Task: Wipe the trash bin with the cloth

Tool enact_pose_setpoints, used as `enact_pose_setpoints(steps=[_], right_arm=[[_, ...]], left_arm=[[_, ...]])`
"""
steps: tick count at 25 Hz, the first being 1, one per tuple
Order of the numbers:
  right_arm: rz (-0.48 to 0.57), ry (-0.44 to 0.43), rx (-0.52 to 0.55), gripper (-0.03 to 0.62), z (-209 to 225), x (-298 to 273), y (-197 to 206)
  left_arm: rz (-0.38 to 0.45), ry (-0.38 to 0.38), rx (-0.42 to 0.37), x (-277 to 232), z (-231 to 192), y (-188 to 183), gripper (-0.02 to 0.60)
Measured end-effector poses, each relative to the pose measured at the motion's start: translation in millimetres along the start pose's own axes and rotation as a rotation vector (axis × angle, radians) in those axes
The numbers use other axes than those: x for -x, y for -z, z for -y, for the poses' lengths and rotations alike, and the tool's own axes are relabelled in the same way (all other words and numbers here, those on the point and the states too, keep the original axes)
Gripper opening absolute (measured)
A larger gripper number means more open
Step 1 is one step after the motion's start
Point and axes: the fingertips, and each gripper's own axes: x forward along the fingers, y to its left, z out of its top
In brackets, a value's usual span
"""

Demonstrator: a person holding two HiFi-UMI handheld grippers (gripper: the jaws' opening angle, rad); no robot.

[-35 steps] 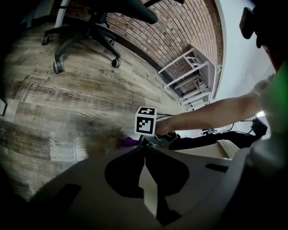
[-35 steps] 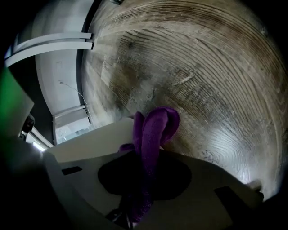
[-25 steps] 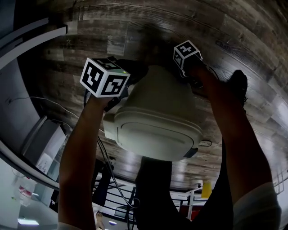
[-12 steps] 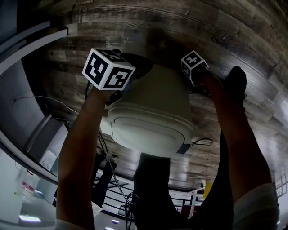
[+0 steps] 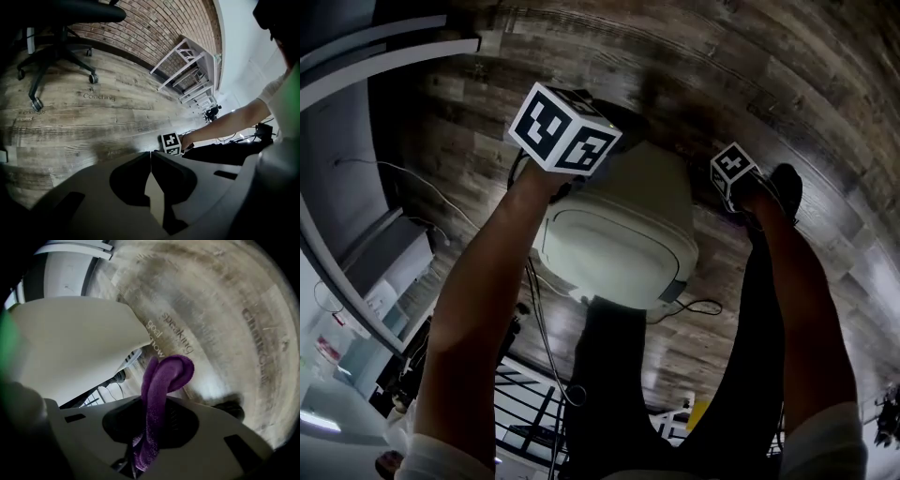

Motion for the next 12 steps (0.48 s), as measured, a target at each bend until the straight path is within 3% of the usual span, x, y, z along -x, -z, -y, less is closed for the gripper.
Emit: enact_pose_setpoints(steps=[6,12], right_arm=[[0.100,0.072,0.065,0.075,0,65,-2],[0.195,0.200,0.252,0.075,5,137,-25]], left_arm=[[0.124,-0.069,0.016,41,28,-22,0.005],[0.406,-0.211,0.144,98,61,-48,0.005]])
